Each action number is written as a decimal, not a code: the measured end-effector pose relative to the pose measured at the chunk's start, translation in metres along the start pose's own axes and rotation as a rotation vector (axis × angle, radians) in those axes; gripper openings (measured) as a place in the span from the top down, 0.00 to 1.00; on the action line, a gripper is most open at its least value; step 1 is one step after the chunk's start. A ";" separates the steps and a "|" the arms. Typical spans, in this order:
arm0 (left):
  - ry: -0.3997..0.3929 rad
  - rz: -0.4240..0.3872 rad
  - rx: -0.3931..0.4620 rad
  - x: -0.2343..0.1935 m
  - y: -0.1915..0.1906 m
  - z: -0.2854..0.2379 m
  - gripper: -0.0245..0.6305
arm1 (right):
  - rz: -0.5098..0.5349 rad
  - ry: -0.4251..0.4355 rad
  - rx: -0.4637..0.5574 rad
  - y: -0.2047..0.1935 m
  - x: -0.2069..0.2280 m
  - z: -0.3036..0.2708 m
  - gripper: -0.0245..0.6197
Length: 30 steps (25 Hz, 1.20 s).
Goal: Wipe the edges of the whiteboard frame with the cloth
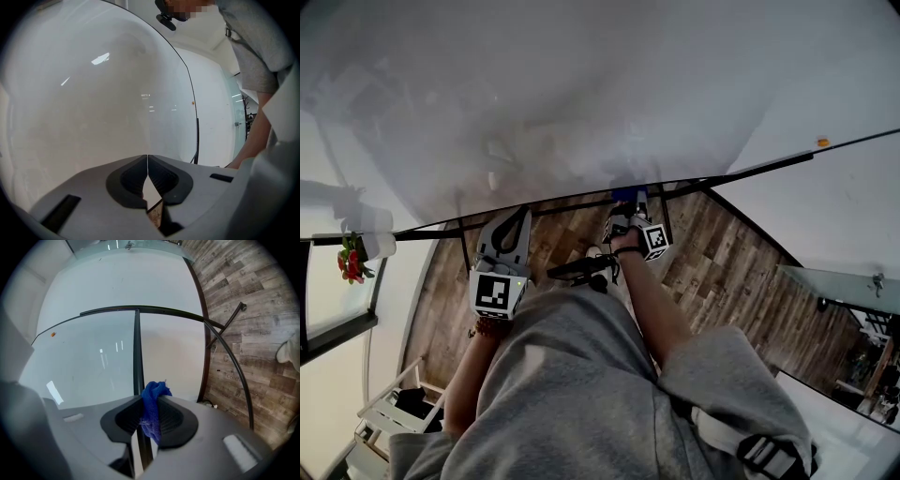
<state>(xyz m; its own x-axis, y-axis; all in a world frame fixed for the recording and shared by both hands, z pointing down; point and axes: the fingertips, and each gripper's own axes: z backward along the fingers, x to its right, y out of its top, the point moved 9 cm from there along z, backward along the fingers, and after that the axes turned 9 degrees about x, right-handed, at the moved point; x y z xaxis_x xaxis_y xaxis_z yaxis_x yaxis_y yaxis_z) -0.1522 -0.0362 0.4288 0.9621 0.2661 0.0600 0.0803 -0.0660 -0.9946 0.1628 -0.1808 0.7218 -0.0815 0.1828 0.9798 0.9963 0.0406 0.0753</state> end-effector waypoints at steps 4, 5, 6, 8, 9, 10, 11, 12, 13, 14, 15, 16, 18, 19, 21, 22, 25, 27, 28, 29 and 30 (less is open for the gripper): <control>-0.022 -0.009 -0.002 -0.005 0.001 0.001 0.94 | -0.006 0.000 -0.005 -0.009 0.000 0.004 0.83; -0.025 -0.009 -0.002 -0.006 0.000 0.001 0.94 | -0.008 -0.002 -0.005 -0.011 0.000 0.006 0.83; -0.028 -0.008 0.002 -0.008 0.001 0.001 0.94 | -0.010 -0.002 -0.005 -0.013 0.000 0.007 0.83; -0.036 -0.008 0.020 -0.011 0.005 0.002 0.94 | -0.007 0.005 -0.009 -0.019 -0.003 0.011 0.83; -0.040 -0.007 0.027 -0.014 0.007 0.003 0.94 | -0.002 0.008 -0.016 -0.023 -0.004 0.012 0.83; -0.044 -0.006 0.029 -0.016 0.006 0.005 0.94 | 0.003 0.009 -0.024 -0.028 -0.005 0.014 0.83; -0.049 -0.006 0.024 -0.019 0.004 0.008 0.94 | 0.004 0.008 -0.030 -0.032 -0.005 0.016 0.83; -0.057 -0.008 0.016 -0.021 0.001 0.011 0.94 | 0.001 0.005 -0.034 -0.037 -0.005 0.018 0.83; -0.066 -0.011 0.006 -0.024 -0.002 0.013 0.94 | -0.002 0.003 -0.035 -0.041 -0.006 0.021 0.83; -0.077 -0.014 -0.001 -0.026 -0.004 0.015 0.94 | -0.003 0.003 -0.038 -0.045 -0.006 0.023 0.83; -0.089 -0.018 -0.004 -0.028 -0.004 0.016 0.94 | -0.002 0.004 -0.041 -0.049 -0.006 0.026 0.83; -0.103 -0.023 0.001 -0.030 -0.001 0.016 0.94 | -0.001 0.005 -0.046 -0.054 -0.006 0.028 0.83; -0.125 -0.034 0.010 -0.034 0.003 0.017 0.94 | -0.003 0.005 -0.050 -0.061 -0.004 0.032 0.83; -0.133 -0.038 0.009 -0.036 0.003 0.019 0.94 | -0.005 0.005 -0.051 -0.065 -0.002 0.034 0.83; -0.147 -0.047 0.000 -0.043 0.001 0.022 0.94 | -0.005 0.007 -0.050 -0.072 0.000 0.037 0.83; -0.155 -0.052 -0.007 -0.046 0.001 0.024 0.94 | -0.003 0.007 -0.050 -0.075 0.000 0.038 0.83; -0.172 -0.052 -0.021 -0.055 -0.002 0.031 0.94 | 0.006 0.003 -0.044 -0.084 -0.001 0.043 0.83; -0.183 -0.049 -0.027 -0.061 -0.005 0.036 0.94 | 0.006 0.004 -0.046 -0.091 0.001 0.047 0.83; -0.189 -0.048 -0.030 -0.064 -0.007 0.038 0.94 | 0.007 0.007 -0.049 -0.095 0.002 0.048 0.83; -0.194 -0.044 -0.033 -0.068 -0.008 0.041 0.94 | 0.010 0.009 -0.054 -0.098 0.003 0.050 0.83; -0.198 -0.039 -0.037 -0.070 -0.008 0.043 0.94 | 0.011 0.009 -0.059 -0.102 0.005 0.051 0.83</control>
<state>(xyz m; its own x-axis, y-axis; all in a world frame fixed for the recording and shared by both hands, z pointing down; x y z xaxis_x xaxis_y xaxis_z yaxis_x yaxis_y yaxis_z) -0.2316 -0.0131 0.4287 0.8886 0.4523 0.0767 0.1294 -0.0867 -0.9878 0.0596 -0.1336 0.7092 -0.0703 0.1738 0.9823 0.9970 -0.0195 0.0748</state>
